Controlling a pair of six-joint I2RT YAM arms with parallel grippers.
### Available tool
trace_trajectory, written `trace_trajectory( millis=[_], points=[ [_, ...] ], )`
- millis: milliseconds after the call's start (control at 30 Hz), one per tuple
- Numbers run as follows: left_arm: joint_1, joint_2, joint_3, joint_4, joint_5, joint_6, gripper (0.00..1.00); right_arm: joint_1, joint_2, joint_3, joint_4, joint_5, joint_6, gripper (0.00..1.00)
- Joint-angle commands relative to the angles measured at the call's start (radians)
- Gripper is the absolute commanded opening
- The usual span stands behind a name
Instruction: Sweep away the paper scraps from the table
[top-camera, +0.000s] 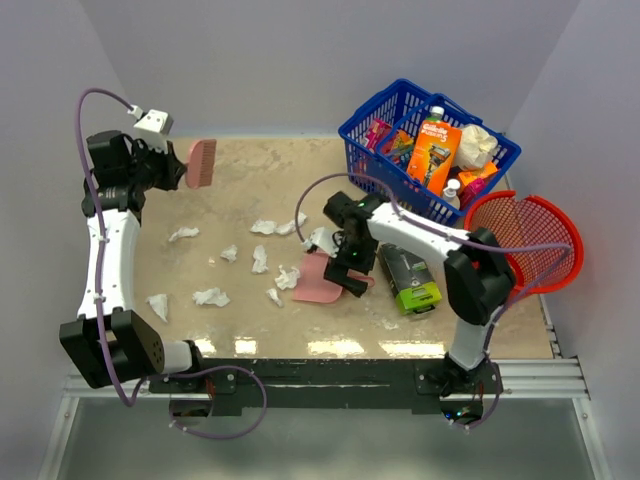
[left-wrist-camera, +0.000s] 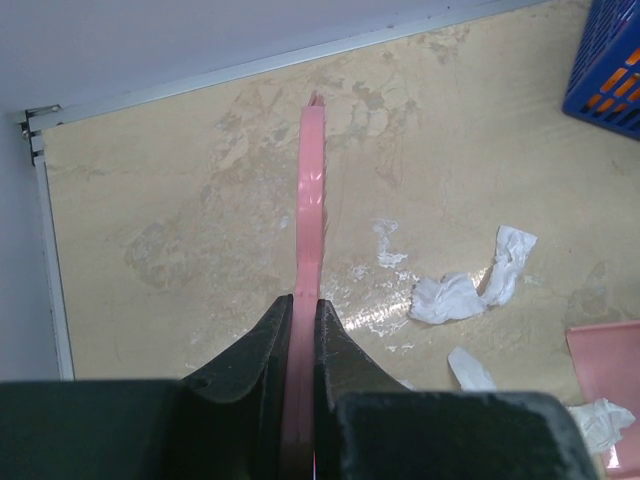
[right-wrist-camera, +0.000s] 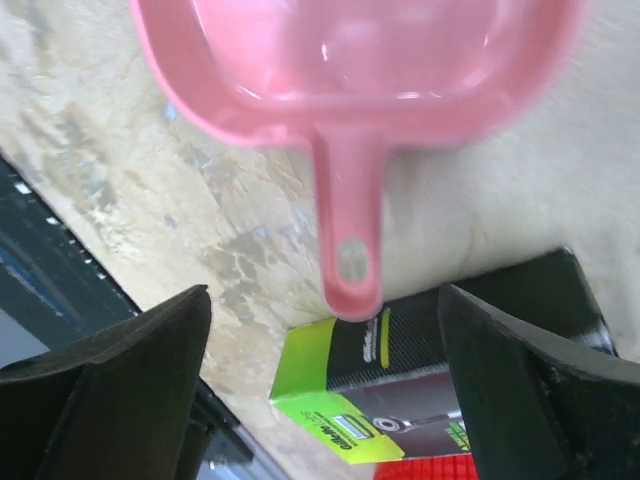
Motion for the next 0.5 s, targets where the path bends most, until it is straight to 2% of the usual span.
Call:
trace_trajectory(
  millis=[0,200,333,467],
  points=[
    [0.006,-0.012,0.002,0.066,0.04,-0.017,0.0,-0.174,-0.181,-0.052,0.105,-0.304,-0.113,0.98],
    [0.008,-0.004,0.013,0.065,0.038,-0.018,0.0,-0.212,-0.313,-0.208,0.176,-0.383,-0.44,0.89],
    [0.006,-0.008,0.004,0.063,0.034,-0.017,0.0,-0.213,-0.409,-0.37,0.321,-0.408,-0.455,0.88],
    [0.008,-0.015,-0.006,0.057,0.03,-0.012,0.0,-0.214,-0.399,-0.417,0.395,-0.405,-0.448,0.82]
  ],
)
